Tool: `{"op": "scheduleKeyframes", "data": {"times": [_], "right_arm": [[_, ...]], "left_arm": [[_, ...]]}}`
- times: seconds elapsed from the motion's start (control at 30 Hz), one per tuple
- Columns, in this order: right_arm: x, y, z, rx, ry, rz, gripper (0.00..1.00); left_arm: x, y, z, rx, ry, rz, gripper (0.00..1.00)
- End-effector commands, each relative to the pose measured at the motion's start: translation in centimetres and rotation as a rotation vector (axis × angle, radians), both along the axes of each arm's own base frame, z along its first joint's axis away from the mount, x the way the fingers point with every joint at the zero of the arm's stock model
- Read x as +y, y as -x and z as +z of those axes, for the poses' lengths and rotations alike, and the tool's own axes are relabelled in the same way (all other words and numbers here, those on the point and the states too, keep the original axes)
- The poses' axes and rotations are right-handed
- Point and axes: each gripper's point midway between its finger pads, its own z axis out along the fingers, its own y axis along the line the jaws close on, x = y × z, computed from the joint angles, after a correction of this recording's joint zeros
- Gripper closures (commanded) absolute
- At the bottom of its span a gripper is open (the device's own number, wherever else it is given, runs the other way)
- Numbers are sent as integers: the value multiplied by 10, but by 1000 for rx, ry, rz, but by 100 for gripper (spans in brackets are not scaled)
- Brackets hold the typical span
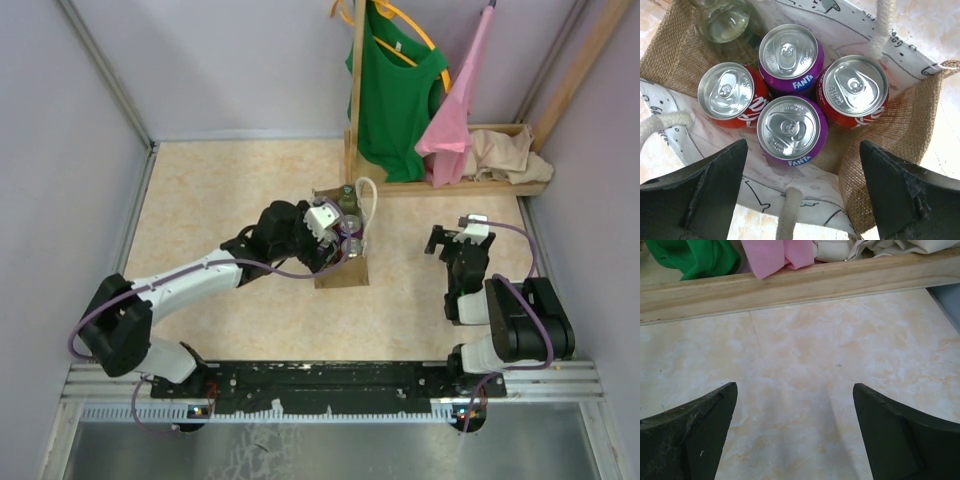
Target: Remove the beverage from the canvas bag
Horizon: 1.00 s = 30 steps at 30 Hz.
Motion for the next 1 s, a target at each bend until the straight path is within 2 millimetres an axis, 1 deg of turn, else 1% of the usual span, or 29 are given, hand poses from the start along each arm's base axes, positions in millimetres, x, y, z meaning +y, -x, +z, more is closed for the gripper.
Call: {"op": "scheduleKeyframes", "data": {"times": [0.0, 0.17, 0.37, 0.5, 0.63, 0.7, 0.87, 0.97], "right_arm": [[-1, -9, 21, -72, -1, -4, 1], [-1, -9, 20, -72, -2, -5, 1], [-1, -9, 20, -72, -3, -4, 1], [-1, -9, 20, -73, -3, -4, 1], [-1, -9, 20, -73, -2, -4, 1], [-1, -9, 21, -73, -2, -5, 1], [-1, -9, 21, -73, -2, -4, 1], [-1, -9, 20, -73, -2, -4, 1]], "left_arm": [[13, 13, -10, 11, -18, 26, 1], [17, 10, -13, -33, -12, 52, 1], [14, 0, -23, -39, -13, 91, 1], [14, -5, -34, -14, -45, 114, 1], [17, -5, -43, 21, -95, 130, 13], [18, -5, -46, 44, -121, 136, 15], [18, -3, -57, 106, -184, 135, 15], [16, 1, -58, 146, -218, 122, 8]]}}
